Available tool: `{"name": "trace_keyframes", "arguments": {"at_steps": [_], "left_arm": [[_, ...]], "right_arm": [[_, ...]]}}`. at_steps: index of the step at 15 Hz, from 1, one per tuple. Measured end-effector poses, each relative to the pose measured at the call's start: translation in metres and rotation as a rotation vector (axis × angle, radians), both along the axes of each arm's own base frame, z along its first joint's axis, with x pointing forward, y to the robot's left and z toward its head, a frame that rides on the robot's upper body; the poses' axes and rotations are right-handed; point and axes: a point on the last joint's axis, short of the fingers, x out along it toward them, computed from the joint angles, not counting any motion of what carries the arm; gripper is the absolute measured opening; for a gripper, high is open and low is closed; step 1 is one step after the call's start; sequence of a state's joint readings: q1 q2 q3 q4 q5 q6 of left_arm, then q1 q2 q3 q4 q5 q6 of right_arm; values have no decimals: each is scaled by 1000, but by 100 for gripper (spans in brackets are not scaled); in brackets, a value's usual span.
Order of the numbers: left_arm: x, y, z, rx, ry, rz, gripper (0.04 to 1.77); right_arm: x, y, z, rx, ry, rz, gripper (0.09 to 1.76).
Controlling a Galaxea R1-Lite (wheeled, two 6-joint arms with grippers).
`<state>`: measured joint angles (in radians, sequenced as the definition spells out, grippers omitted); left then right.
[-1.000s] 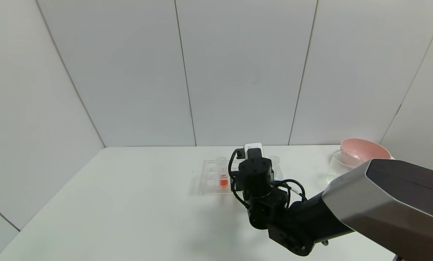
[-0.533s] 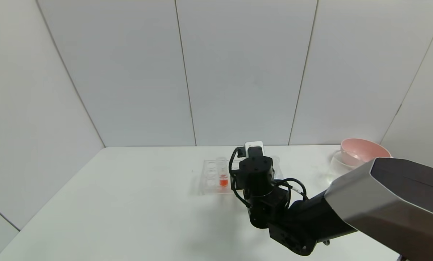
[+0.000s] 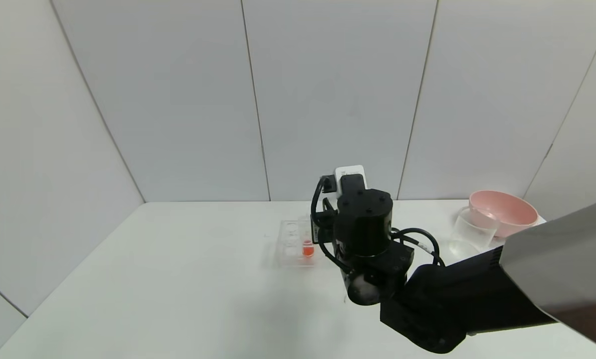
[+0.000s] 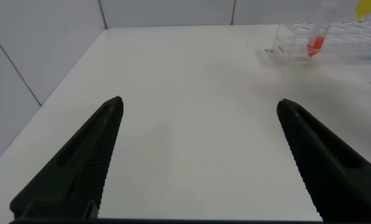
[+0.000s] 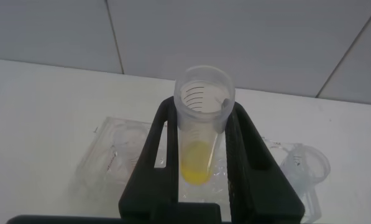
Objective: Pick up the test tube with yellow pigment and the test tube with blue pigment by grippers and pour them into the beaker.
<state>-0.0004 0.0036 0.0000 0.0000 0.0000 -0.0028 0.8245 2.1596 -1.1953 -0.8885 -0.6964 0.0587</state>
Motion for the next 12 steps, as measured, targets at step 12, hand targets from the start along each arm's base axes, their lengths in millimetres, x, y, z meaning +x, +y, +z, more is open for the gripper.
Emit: {"name": "trace_keyframes", "arguments": {"at_steps": [12], "left_arm": [[0, 0, 0, 0, 0, 0, 176]], "right_arm": [[-17, -42, 19, -20, 34, 261, 50]]}}
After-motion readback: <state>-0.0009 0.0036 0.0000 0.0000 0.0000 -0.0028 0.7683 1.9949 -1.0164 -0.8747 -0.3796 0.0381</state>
